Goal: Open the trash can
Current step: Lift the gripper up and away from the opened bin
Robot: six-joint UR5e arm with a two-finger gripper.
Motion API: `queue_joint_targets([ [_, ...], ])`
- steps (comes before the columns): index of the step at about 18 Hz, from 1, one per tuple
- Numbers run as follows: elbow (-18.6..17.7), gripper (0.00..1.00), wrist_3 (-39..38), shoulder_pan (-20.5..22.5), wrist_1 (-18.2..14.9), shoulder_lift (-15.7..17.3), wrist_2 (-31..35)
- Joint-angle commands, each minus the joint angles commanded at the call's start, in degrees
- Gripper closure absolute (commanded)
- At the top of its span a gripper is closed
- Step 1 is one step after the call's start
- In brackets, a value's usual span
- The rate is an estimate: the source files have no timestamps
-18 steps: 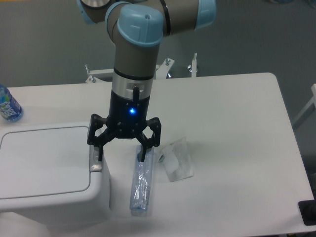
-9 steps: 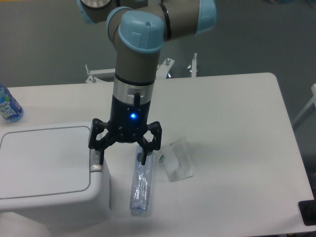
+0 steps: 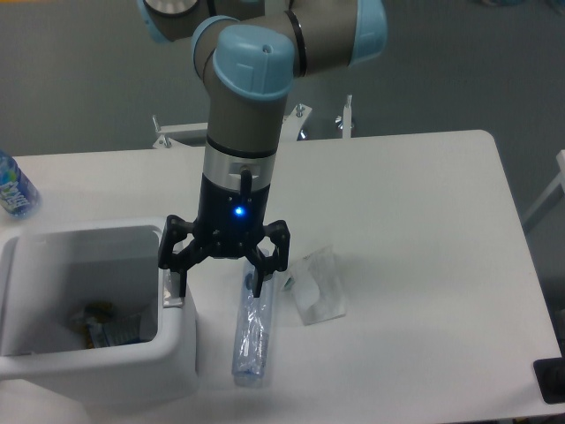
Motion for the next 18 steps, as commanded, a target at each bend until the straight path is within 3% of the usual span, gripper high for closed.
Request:
queue_joint_targets([
  [2, 0.8, 0.0, 0.0, 0.1, 0.4, 0.3, 0.1],
  [5, 3.2, 0.0, -0.2, 1.6, 4.9, 0.7, 0.1],
  [12, 2.4, 0.0, 1.1, 8.5, 4.8, 4.6, 13.1],
  [14, 1.3, 0.0, 8.7, 9.1, 3.1, 5.0, 14.8],
  [18, -3.2, 0.0, 36.0, 10.0, -4.8, 7.5, 22.4],
])
